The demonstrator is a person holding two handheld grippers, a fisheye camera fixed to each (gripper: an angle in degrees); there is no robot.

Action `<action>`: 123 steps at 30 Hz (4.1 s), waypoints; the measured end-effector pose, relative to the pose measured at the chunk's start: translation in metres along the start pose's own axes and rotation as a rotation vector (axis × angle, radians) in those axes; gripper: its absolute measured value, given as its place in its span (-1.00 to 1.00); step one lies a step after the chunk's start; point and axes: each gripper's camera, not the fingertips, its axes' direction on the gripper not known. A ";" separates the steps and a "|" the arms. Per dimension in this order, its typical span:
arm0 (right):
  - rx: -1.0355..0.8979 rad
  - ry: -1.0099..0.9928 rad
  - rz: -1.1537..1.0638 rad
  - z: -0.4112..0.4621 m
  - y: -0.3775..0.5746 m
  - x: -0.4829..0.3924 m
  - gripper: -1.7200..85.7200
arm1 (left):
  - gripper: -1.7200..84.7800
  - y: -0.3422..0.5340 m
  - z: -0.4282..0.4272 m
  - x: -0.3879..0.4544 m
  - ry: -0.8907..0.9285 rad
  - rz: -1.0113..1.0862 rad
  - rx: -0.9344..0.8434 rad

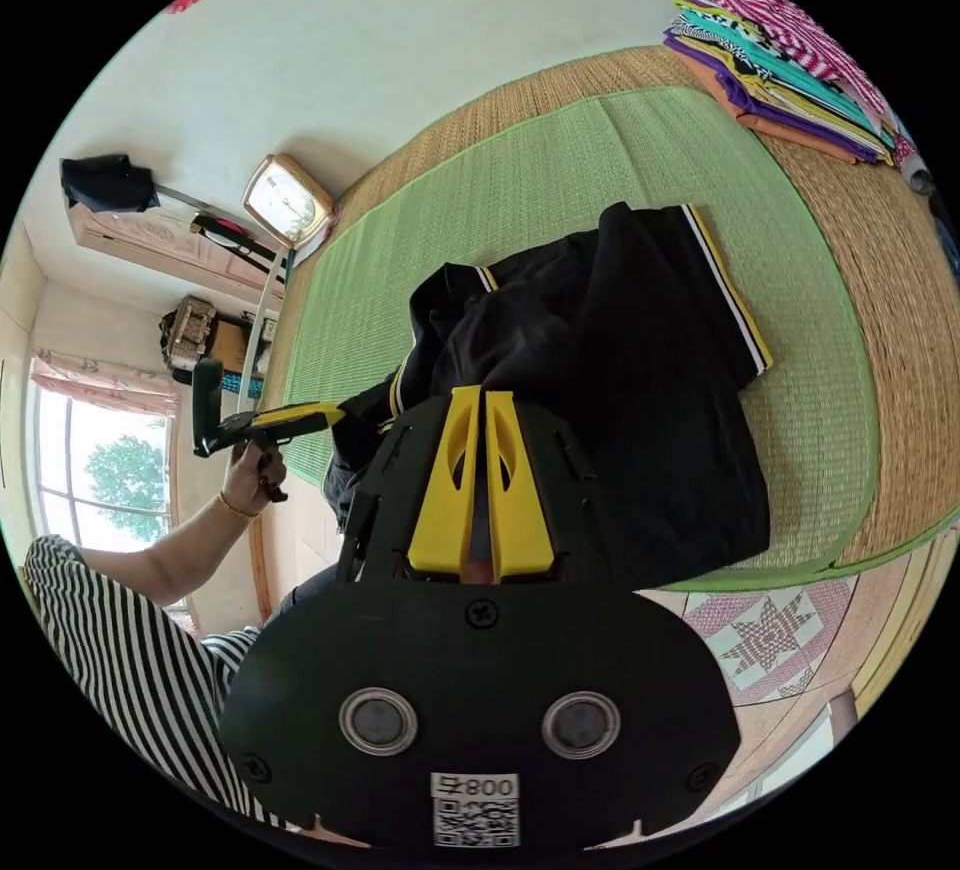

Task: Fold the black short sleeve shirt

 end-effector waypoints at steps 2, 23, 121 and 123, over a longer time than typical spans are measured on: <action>0.012 -0.011 -0.007 -0.031 0.019 0.000 -0.97 | -0.95 -0.001 -0.011 -0.007 -0.001 -0.020 0.022; 0.123 -0.050 0.604 -0.187 0.243 0.111 -0.96 | -0.95 -0.021 -0.047 -0.052 0.022 -0.142 0.111; 0.860 0.177 -0.313 -0.366 0.158 -0.800 -0.95 | -0.95 0.285 -0.161 0.087 -0.021 0.200 0.750; 0.979 0.184 -0.373 -0.411 0.205 -0.842 -0.96 | -0.95 0.325 -0.194 0.116 -0.015 0.309 0.852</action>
